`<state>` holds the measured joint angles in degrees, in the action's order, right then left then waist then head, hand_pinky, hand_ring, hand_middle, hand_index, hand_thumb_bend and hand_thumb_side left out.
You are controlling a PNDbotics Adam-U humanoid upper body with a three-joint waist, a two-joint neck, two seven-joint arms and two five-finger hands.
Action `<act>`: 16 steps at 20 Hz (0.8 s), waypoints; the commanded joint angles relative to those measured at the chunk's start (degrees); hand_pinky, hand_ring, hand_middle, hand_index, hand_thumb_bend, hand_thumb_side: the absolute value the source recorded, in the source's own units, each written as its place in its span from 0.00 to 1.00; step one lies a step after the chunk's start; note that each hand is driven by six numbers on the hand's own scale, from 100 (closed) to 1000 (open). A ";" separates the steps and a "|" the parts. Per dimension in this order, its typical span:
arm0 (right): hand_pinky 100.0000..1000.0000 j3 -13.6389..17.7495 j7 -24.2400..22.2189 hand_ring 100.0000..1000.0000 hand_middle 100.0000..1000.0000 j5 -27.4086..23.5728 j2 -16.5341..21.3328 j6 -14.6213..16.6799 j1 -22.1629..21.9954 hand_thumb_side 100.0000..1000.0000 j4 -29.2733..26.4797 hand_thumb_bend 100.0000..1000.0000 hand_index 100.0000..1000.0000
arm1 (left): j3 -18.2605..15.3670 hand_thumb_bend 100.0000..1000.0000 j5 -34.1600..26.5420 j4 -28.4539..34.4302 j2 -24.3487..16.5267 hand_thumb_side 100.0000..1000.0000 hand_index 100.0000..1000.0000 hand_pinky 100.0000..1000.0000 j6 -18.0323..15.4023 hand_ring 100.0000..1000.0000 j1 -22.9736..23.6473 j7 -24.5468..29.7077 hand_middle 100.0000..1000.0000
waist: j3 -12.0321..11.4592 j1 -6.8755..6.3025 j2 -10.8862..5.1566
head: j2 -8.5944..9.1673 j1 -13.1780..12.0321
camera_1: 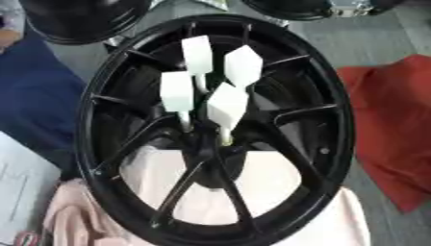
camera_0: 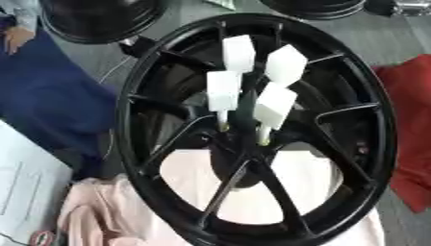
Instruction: Pull the pin out of the wheel hub.
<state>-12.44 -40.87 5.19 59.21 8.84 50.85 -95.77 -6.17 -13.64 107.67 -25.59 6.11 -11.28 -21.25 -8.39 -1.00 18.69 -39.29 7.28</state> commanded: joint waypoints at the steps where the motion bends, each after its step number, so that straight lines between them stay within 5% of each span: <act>1: 0.81 -2.10 -2.89 0.78 0.72 1.72 -0.26 0.69 2.64 0.52 1.18 0.29 0.78 | -0.17 0.64 0.33 1.14 -1.43 0.43 0.70 0.71 0.00 0.68 -0.65 0.29 0.59 | -0.24 0.10 -1.17 | -0.05 0.40; 16: 0.81 -9.53 -10.99 0.80 0.74 3.14 -6.08 3.56 8.89 0.51 9.02 0.34 0.80 | 0.23 0.64 0.18 1.16 -1.57 0.43 0.70 0.71 0.15 0.68 -1.30 0.64 0.59 | -1.02 0.42 -0.68 | -0.34 1.05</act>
<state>-22.19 -51.45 8.15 52.45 12.13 58.51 -87.09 -5.80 -13.64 107.67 -25.62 6.25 -12.00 -20.81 -9.35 -0.55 18.98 -39.35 8.17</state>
